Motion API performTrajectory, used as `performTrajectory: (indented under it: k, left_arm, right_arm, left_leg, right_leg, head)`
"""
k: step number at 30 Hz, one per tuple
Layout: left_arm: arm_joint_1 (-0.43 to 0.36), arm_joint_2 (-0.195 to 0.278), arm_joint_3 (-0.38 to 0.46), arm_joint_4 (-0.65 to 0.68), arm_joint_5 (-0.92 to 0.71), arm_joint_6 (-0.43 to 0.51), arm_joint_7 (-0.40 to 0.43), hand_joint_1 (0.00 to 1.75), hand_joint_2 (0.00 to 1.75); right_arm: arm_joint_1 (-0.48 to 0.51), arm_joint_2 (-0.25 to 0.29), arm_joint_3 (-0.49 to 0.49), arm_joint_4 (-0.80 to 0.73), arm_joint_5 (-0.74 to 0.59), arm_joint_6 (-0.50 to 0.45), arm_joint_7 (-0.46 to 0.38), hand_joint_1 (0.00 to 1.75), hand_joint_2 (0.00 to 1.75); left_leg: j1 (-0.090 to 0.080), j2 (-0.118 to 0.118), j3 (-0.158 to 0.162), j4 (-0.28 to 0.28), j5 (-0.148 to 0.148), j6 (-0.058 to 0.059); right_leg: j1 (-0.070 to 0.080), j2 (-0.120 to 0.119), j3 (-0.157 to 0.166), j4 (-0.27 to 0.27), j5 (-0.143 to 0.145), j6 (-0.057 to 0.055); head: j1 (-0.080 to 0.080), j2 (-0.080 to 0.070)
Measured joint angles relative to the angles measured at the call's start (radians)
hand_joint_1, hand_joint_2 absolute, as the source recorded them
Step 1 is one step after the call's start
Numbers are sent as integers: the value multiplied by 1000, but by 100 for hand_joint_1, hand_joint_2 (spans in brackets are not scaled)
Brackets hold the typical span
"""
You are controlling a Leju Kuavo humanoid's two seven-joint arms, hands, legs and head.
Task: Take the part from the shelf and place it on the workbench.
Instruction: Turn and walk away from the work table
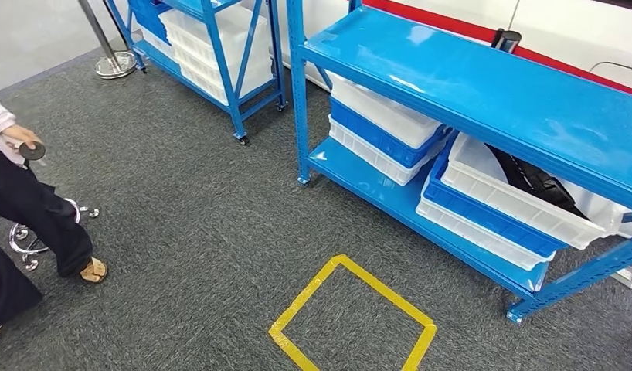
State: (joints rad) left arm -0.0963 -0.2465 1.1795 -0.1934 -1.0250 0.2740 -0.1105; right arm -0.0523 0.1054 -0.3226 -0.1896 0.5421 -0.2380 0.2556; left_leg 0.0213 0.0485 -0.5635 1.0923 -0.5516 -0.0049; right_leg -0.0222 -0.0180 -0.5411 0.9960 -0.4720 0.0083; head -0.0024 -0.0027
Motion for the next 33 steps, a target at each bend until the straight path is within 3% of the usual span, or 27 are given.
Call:
performTrajectory:
  k: [2,3,4,5,6,8,10,12,14,15,17,19,20,21,23,25,27,28,30,32,33]
  left_arm:
    - [2,1,0,0,-1,-1,-1,0,0]
    - [4,1,0,0,-2,-1,-1,0,0]
    - [5,1,0,0,-4,-3,-1,0,0]
    - [6,1,0,0,-6,-4,-1,0,0]
    - [6,1,0,0,-8,-7,-2,0,0]
    - [6,2,0,0,-10,-10,-2,0,0]
    - [5,3,0,0,-11,-12,-4,0,0]
    - [3,2,0,0,-12,-12,-5,0,0]
    - [1,0,0,0,-12,-12,-6,0,0]
    - [1,0,0,0,-13,-13,-6,0,0]
    - [2,0,0,0,-14,-14,-6,0,0]
    - [3,0,0,0,-16,-14,-6,0,0]
    - [3,0,0,0,-17,-14,-6,0,0]
    - [3,-1,0,0,-18,-14,-6,0,0]
    - [3,-2,0,0,-20,-14,-6,0,0]
    - [2,-3,0,0,-20,-14,-6,0,0]
    - [-1,-4,0,0,-21,-14,-6,0,0]
    - [-2,-5,0,0,-21,-15,-6,0,0]
    - [-4,-6,-1,0,-22,-15,-6,0,0]
    - [-3,-6,-1,0,-22,-15,-6,0,0]
    - [-2,-6,-1,0,-22,-15,-6,0,0]
  right_arm:
    - [0,0,0,0,-2,0,0,0,0]
    - [1,1,0,0,-4,0,0,0,0]
    - [2,1,-1,0,-6,0,0,0,0]
    - [3,2,-1,0,-8,-1,0,0,0]
    - [3,2,-2,0,-10,-1,0,0,0]
    - [1,3,-2,0,-13,-2,0,0,0]
    - [0,4,-3,0,-15,-3,0,0,0]
    - [4,4,-4,0,-16,-3,0,0,0]
    - [8,4,-6,0,-16,-4,0,0,0]
    - [7,4,-6,0,-17,-4,0,0,0]
    - [4,6,-8,0,-20,-4,0,0,0]
    - [4,7,-10,0,-22,-5,0,0,0]
    - [6,7,-10,0,-23,-6,0,0,0]
    - [7,7,-12,0,-24,-7,0,0,0]
    - [6,7,-14,0,-26,-10,-1,0,0]
    - [3,8,-16,0,-28,-11,-2,0,0]
    - [2,9,-18,0,-30,-12,-3,0,0]
    - [3,8,-19,0,-30,-13,-3,0,0]
    - [4,8,-22,0,-30,-14,-3,0,0]
    - [3,9,-25,0,-31,-15,-4,0,0]
    - [3,10,-26,0,-31,-15,-5,0,0]
  left_leg:
    - [0,-39,-60,132,-66,-3]
    - [0,-45,-87,183,-81,-4]
    - [1,-48,-101,205,-77,-4]
    - [1,-50,-98,187,-53,-3]
    - [3,-55,-78,135,-15,-2]
    - [8,-90,-25,4,51,2]
    - [6,-111,-1,-58,69,9]
    - [0,-96,1,-66,70,25]
    - [-1,-77,5,-77,77,45]
    - [0,-64,6,-82,81,53]
    - [-4,-39,5,-82,82,59]
    - [-7,-15,3,-82,80,59]
    - [-7,-4,3,-82,80,58]
    - [-7,6,3,-82,79,57]
    - [-10,24,9,-81,75,49]
    - [-14,42,18,-81,67,36]
    - [-12,62,29,-84,62,23]
    - [-9,62,31,-80,58,16]
    - [-3,26,19,-39,25,7]
    - [1,-26,-33,84,-46,2]
    - [1,-39,-63,148,-74,0]
  right_leg:
    - [3,21,-1,0,2,-7]
    - [4,33,0,1,1,-7]
    - [5,46,1,1,1,-7]
    - [5,59,2,2,1,-6]
    - [4,72,4,2,1,-6]
    - [7,97,3,6,-1,-3]
    - [11,116,-8,8,-2,7]
    - [10,130,-17,6,-1,22]
    - [8,106,-32,34,-15,28]
    - [9,83,-53,78,-38,26]
    - [8,43,-118,203,-95,21]
    - [7,32,-158,285,-121,27]
    - [6,28,-148,270,-111,34]
    - [5,21,-119,217,-89,43]
    - [6,-26,-41,72,-38,50]
    - [11,-61,-8,3,-13,40]
    - [15,-47,-10,0,-7,24]
    - [11,-35,-7,-3,-4,17]
    - [0,-14,0,-8,4,3]
    - [-3,9,1,-8,7,-3]
    - [-1,21,0,-8,7,-4]
  head:
    - [0,0]
    - [0,0]
    - [0,0]
    - [0,0]
    - [0,0]
    - [0,0]
    - [1,0]
    - [1,0]
    - [3,0]
    - [6,0]
    - [10,0]
    - [11,0]
    - [11,0]
    - [11,0]
    - [12,0]
    - [11,0]
    - [11,0]
    - [11,0]
    - [7,0]
    - [2,0]
    - [1,0]
